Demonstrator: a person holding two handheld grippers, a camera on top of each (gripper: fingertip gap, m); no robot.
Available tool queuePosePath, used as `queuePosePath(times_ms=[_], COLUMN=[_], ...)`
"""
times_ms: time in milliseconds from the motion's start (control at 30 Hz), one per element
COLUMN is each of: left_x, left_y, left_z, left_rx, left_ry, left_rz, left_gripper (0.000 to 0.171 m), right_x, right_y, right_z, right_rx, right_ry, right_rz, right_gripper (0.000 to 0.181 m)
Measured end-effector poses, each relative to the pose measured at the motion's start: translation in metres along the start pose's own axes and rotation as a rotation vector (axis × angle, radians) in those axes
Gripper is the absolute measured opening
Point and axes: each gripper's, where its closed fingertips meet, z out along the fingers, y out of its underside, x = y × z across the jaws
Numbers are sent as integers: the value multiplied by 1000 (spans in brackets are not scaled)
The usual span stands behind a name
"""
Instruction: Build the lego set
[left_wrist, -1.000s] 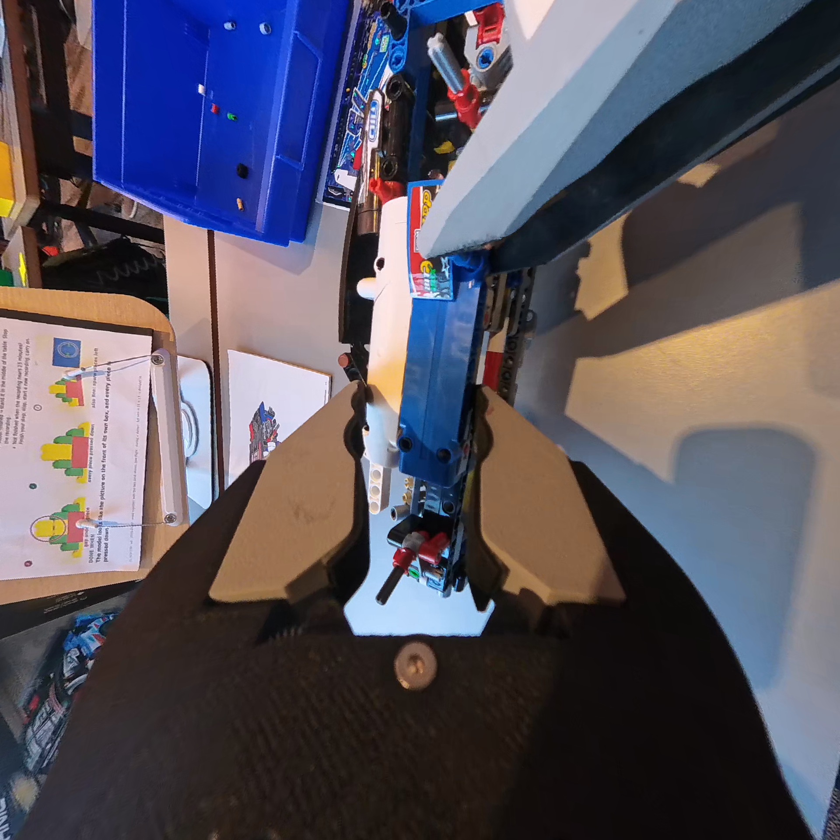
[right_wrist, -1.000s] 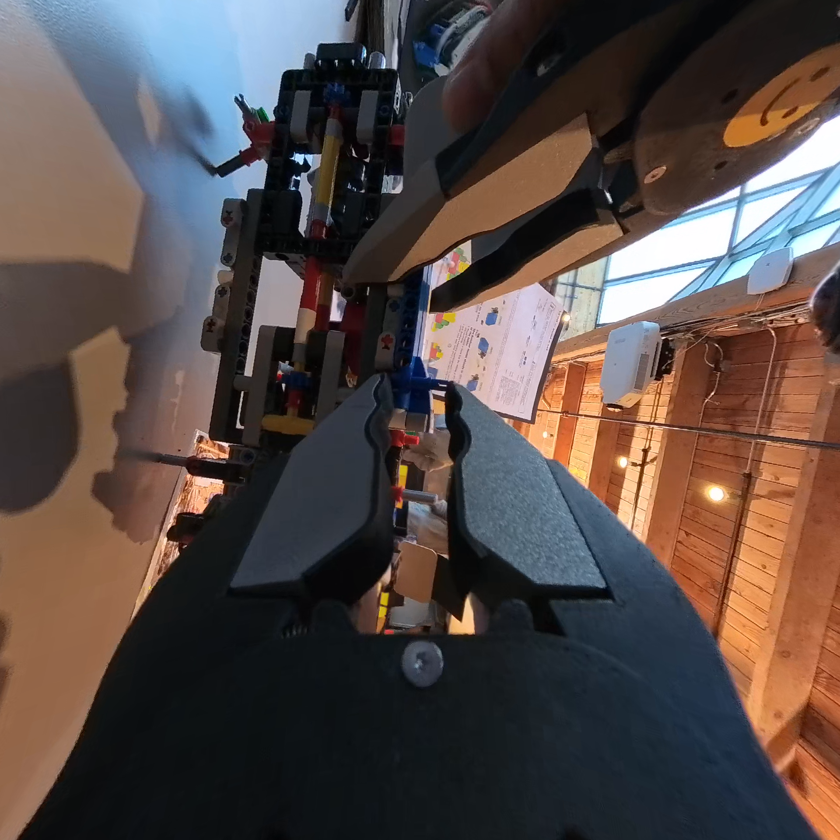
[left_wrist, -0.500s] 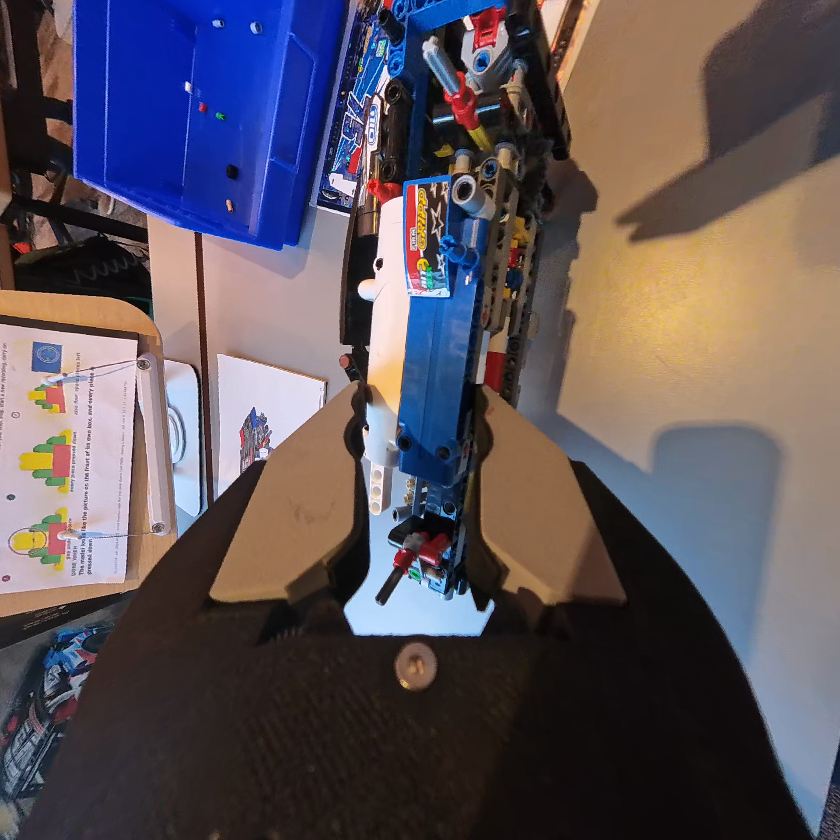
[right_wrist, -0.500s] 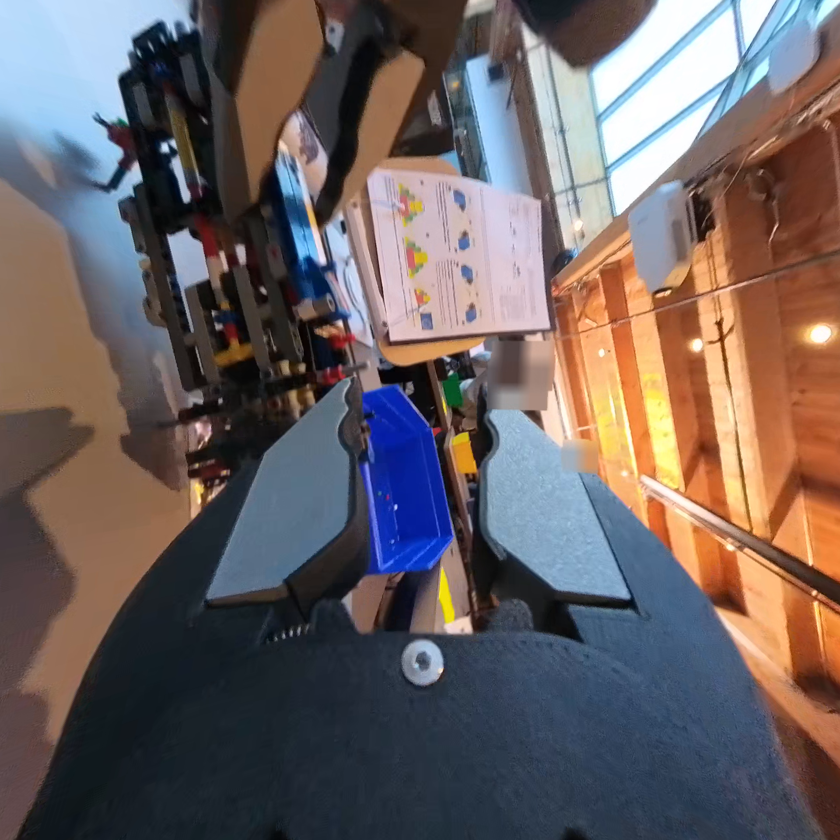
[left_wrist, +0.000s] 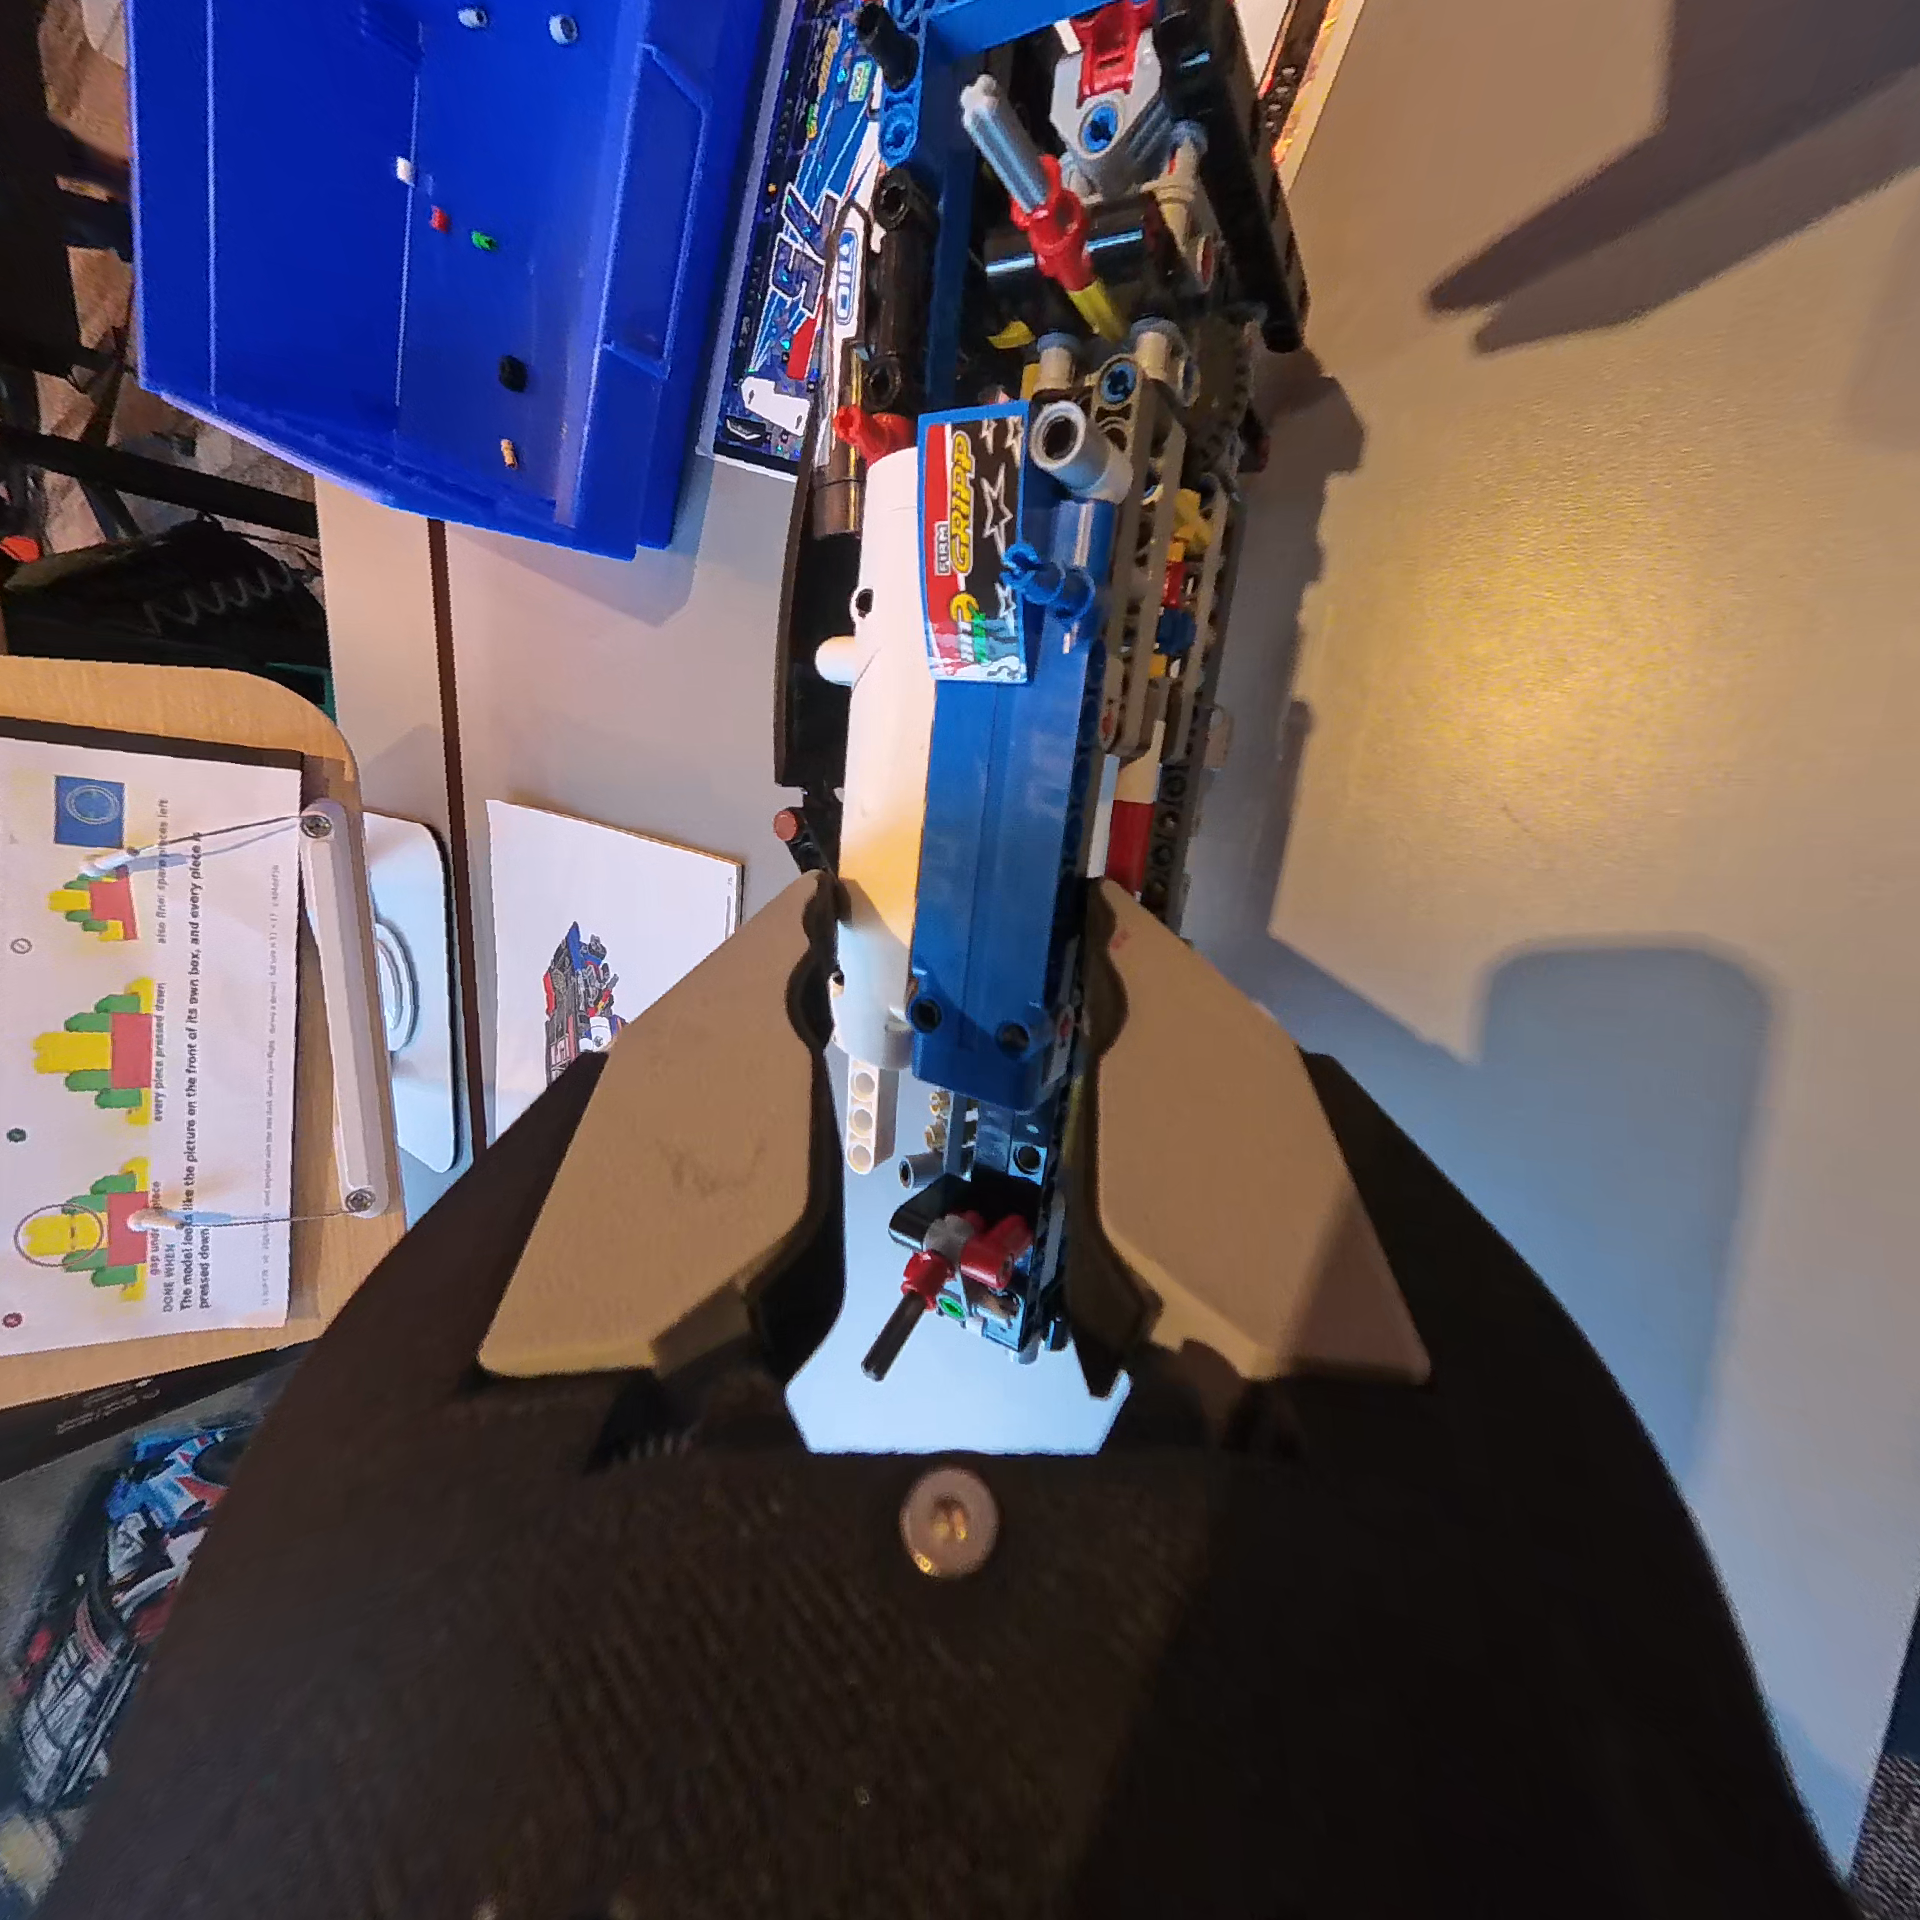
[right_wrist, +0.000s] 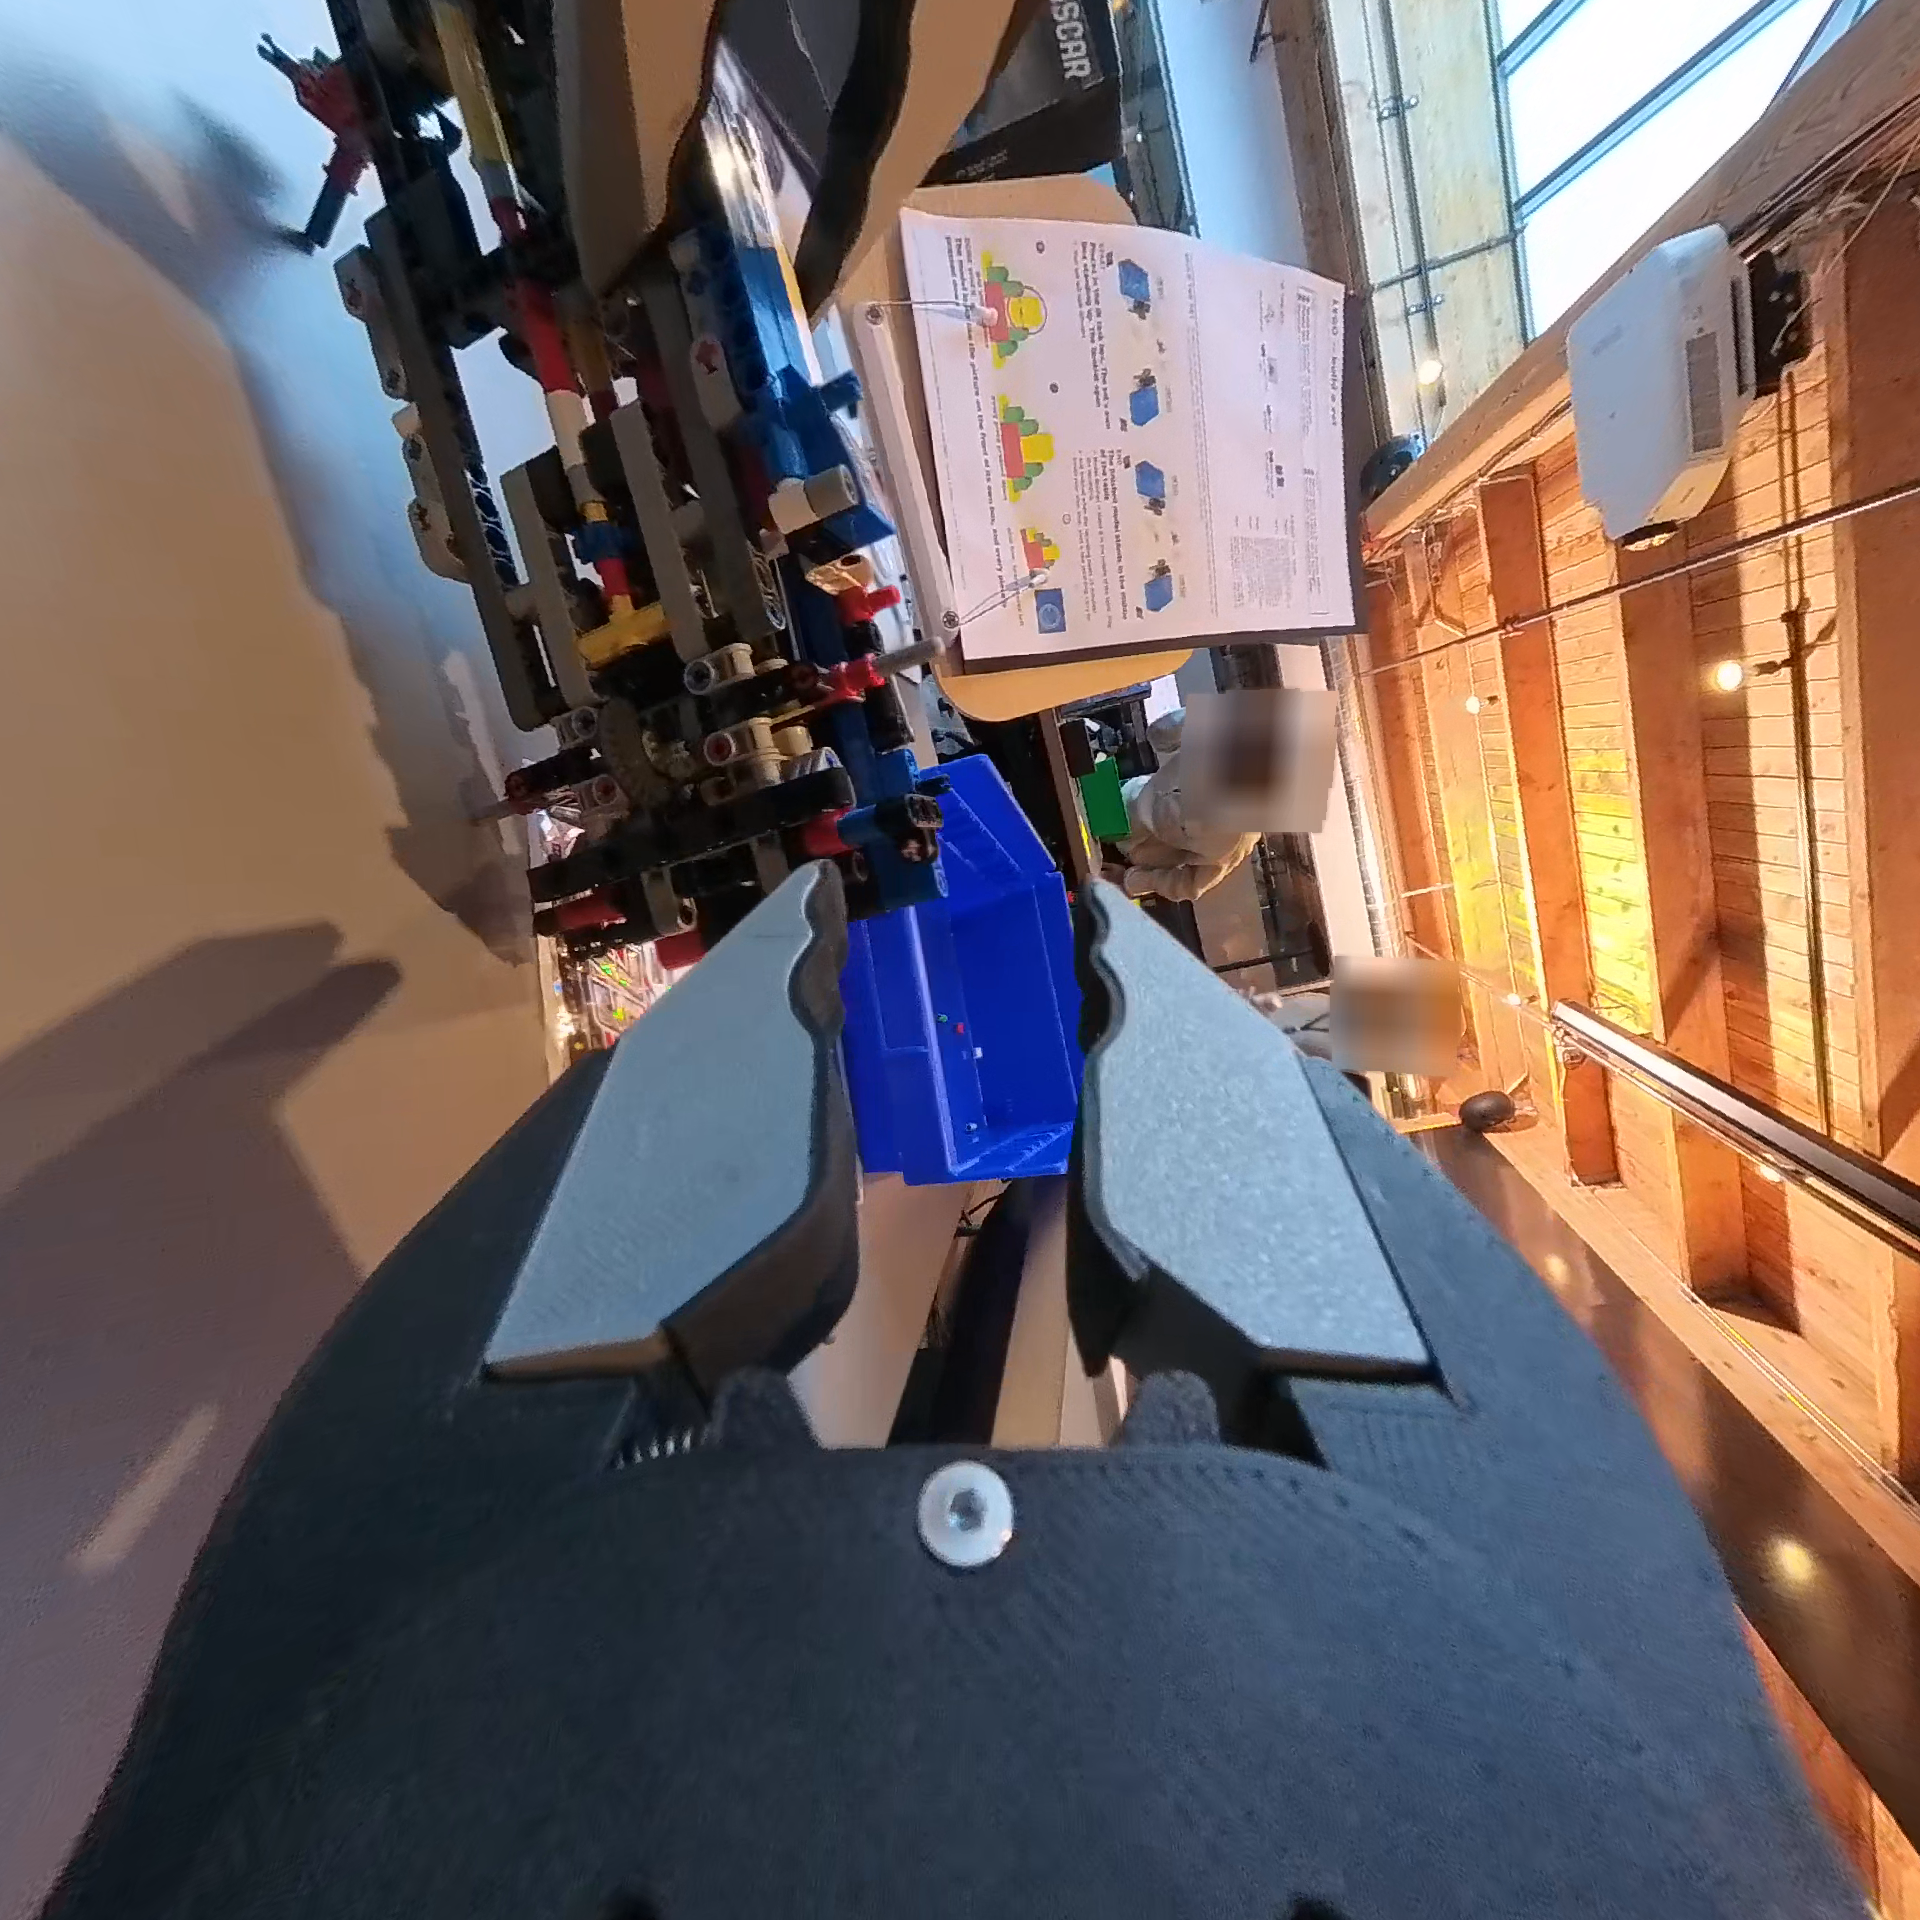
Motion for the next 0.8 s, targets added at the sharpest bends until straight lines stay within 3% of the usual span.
queuePosePath(times_ms=[367, 633, 800], left_x=[-1, -1, -1], left_y=[0, 0, 0], left_z=[0, 0, 1], left_rx=[-5, -10, -16], left_ry=[13, 18, 22], left_rz=[4, 1, 6], left_gripper=[44, 44, 44], right_x=[-10, -26, -26], right_y=[-4, -45, -54], right_z=[3, 22, 46], right_rx=[-3, 43, 39], right_ry=[-30, -52, -48], right_rz=[12, -141, -206], right_gripper=[40, 36, 39])
